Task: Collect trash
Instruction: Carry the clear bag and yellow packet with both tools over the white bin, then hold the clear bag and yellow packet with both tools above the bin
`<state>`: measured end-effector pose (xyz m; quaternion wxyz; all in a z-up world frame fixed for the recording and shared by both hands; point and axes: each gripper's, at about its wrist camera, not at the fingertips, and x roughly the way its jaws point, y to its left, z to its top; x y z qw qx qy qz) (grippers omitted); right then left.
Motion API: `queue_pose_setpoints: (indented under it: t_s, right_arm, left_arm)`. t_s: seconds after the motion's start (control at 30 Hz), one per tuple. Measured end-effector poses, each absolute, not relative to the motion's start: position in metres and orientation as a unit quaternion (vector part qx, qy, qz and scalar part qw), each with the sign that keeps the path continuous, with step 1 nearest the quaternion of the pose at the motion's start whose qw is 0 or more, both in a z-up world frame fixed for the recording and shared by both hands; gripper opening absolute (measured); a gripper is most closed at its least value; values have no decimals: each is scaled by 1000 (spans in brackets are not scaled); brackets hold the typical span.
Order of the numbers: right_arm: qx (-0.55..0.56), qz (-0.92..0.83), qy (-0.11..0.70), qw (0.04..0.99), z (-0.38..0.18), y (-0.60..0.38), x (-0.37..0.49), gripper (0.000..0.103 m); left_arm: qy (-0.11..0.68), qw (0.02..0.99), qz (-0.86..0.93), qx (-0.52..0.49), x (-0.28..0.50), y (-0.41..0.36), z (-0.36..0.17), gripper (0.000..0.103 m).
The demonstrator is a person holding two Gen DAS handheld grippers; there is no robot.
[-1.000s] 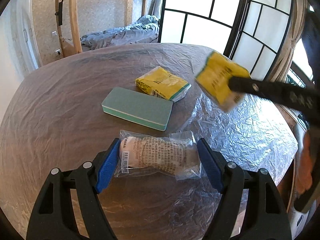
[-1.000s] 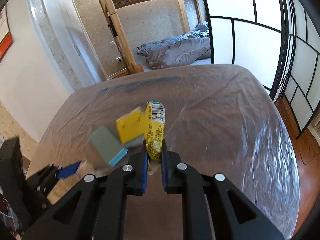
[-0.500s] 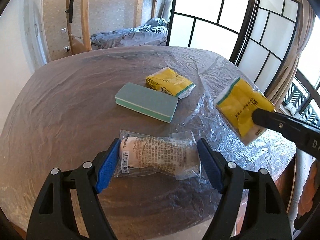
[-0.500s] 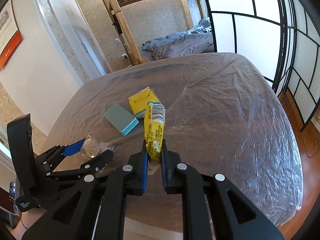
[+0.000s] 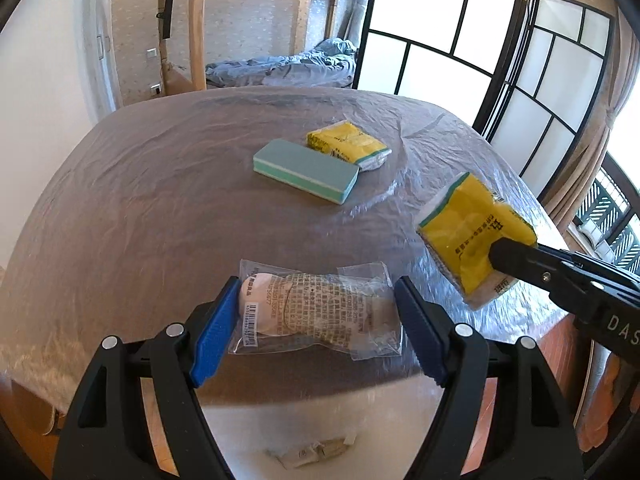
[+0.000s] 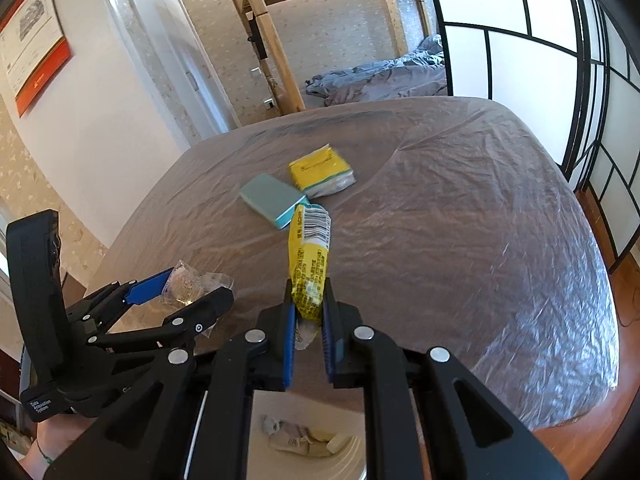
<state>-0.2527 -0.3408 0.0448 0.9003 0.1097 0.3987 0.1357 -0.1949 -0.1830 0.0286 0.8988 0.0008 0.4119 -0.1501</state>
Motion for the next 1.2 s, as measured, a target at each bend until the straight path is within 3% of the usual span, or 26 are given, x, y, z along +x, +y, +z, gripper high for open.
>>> queue_pose_setpoints:
  t_s: [0.7,1.2]
  right_arm:
    - [113,90,421,895,27,-260,-368,13]
    - [78,81,465,878,-10,-258,-381,13]
  left_arm:
    - [427,882,-196,7,-284,-120,12,78]
    - [462,871,-168,16,-304,-111,-16,78]
